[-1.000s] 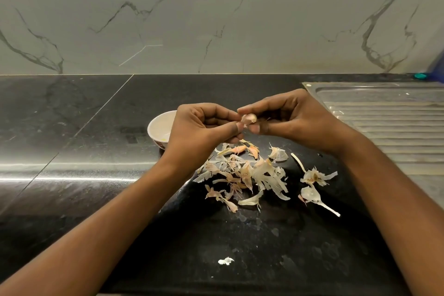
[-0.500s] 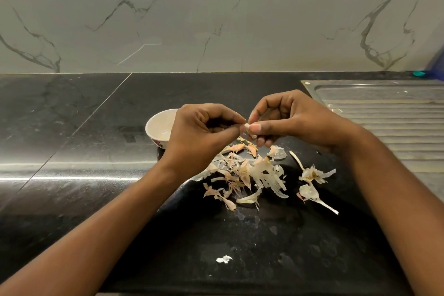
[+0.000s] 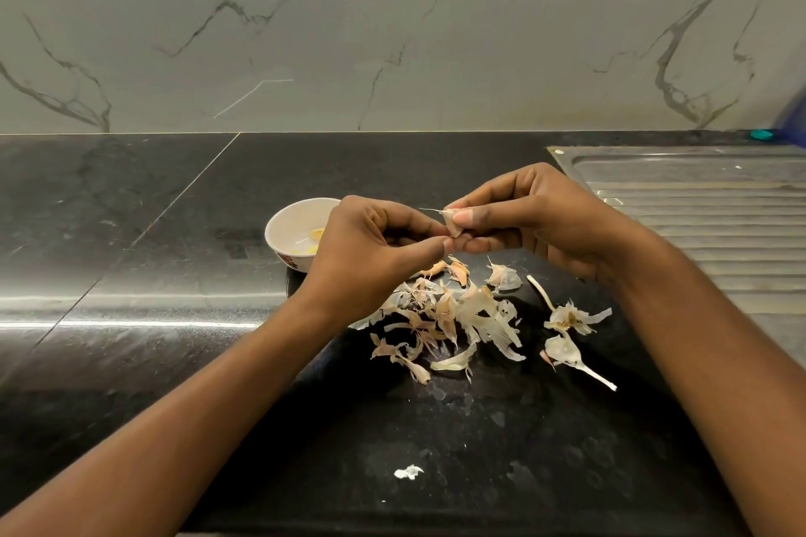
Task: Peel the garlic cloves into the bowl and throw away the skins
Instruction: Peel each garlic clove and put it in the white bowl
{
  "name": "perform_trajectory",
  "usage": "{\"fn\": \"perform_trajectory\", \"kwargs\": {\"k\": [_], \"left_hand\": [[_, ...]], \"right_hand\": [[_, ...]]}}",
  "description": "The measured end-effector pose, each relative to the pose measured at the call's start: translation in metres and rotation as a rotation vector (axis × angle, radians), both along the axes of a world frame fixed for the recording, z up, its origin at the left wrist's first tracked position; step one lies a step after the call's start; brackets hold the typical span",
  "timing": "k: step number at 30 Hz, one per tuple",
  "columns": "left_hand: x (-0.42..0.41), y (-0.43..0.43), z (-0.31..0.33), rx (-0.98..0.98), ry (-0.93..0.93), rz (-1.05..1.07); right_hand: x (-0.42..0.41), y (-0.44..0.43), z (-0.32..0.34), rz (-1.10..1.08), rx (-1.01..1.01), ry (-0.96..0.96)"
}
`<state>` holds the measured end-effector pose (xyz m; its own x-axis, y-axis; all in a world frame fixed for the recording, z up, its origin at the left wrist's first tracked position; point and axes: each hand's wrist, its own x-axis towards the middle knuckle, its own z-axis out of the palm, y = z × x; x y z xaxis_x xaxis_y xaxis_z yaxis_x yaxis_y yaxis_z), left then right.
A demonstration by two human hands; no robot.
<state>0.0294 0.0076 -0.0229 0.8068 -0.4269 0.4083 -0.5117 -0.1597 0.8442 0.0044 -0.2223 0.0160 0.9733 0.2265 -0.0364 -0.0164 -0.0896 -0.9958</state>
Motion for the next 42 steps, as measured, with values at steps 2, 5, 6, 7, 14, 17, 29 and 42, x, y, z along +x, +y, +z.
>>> {"fn": "perform_trajectory", "kwargs": {"k": [2,5,6,7,14,17,29,42], "left_hand": [[0.0,-0.001,-0.001,0.016,-0.036,0.018],[0.0,-0.001,-0.003,0.022,-0.064,0.028],[0.0,-0.001,-0.003,0.019,-0.072,0.031],[0.0,-0.001,-0.003,0.015,-0.081,0.035],[-0.004,-0.005,-0.007,0.015,-0.196,0.077],[-0.005,-0.006,-0.005,0.002,-0.18,0.091],[0.001,0.0,0.002,-0.098,-0.074,0.176],[-0.001,0.0,0.001,0.001,0.09,0.042]], "right_hand": [[0.0,0.001,0.0,0.0,0.009,0.006],[0.0,0.004,-0.001,-0.016,-0.005,-0.004],[0.0,0.005,-0.002,-0.022,-0.007,-0.003],[0.001,0.005,-0.002,-0.028,-0.004,0.002],[0.003,0.009,-0.004,-0.048,0.011,0.027],[0.002,0.012,-0.004,-0.044,-0.01,0.019],[-0.001,-0.006,0.006,0.003,0.067,0.073],[0.002,-0.012,0.004,-0.002,-0.013,0.106]]}}
